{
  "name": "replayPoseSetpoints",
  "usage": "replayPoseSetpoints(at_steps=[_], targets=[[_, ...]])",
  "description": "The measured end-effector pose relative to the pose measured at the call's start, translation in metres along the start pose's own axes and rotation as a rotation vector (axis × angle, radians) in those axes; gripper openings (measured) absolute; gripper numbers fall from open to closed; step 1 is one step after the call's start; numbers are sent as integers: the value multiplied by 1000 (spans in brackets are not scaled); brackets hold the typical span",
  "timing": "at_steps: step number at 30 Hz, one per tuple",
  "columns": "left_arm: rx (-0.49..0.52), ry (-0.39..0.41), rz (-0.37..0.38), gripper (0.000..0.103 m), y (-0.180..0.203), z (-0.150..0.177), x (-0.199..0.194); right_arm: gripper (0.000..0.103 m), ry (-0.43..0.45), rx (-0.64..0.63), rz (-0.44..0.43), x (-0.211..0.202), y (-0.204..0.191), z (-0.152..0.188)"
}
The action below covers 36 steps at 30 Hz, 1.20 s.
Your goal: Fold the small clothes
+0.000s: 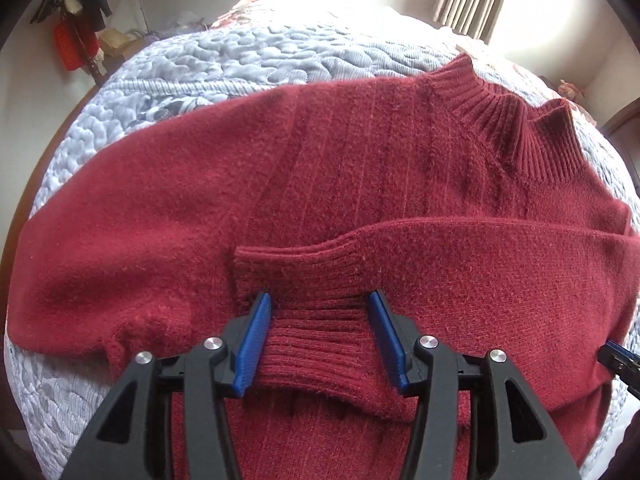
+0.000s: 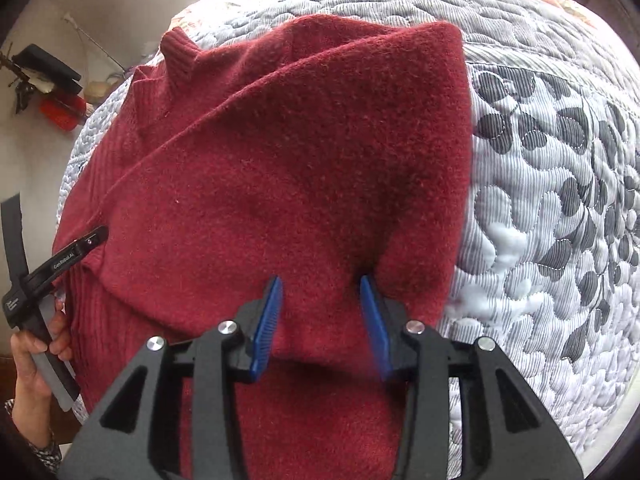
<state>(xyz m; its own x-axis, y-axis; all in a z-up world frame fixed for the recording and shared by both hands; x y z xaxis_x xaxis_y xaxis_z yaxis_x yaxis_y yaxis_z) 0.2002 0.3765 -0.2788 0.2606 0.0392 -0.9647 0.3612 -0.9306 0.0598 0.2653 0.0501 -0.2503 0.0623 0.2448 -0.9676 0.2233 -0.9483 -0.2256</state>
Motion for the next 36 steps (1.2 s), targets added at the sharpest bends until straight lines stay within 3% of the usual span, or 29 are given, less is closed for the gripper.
replayPoseSetpoints(at_steps=[2, 4, 7, 13, 18, 22, 26, 31, 36], targets=[[1, -2, 24, 52, -5, 1, -12, 49, 7, -5, 39, -8, -9, 1], [-5, 15, 24, 62, -20, 2, -29, 55, 47, -31, 47, -25, -29, -1], [-25, 28, 2, 70, -59, 14, -52, 60, 77, -93, 43, -38, -67, -5], [-198, -28, -47, 70, -186, 56, -70, 61, 56, -177, 12, -21, -140, -8], [-405, -57, -69, 70, -301, 85, -74, 61, 27, -199, 3, -1, -172, -8], [-503, -110, 8, 68, -349, 100, -53, 61, 12, -208, 22, 12, -187, -10], [-651, -74, 188, 68, -372, 94, -42, 61, 1, -224, 48, 24, -194, -11], [-807, -53, 342, 68, -390, 87, -32, 61, -21, -222, 74, 33, -189, -8], [-898, -54, 369, 65, -408, 80, -13, 61, -31, -234, 95, 43, -188, -8]])
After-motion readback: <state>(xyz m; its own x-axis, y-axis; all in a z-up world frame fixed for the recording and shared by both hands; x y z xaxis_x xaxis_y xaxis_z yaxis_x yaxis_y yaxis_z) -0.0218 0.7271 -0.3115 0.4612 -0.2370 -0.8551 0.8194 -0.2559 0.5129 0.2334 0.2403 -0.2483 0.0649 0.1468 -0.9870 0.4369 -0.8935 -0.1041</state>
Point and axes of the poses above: each gripper's, at about its wrist camera, not at the fingertips, and x roughly the way its jaws point, y to its right, z to its underside, the point moved 10 cm from there along x, roughly the way its jaws point, and after that the axes turned 6 degrees about -y, right-handed, at the moved point
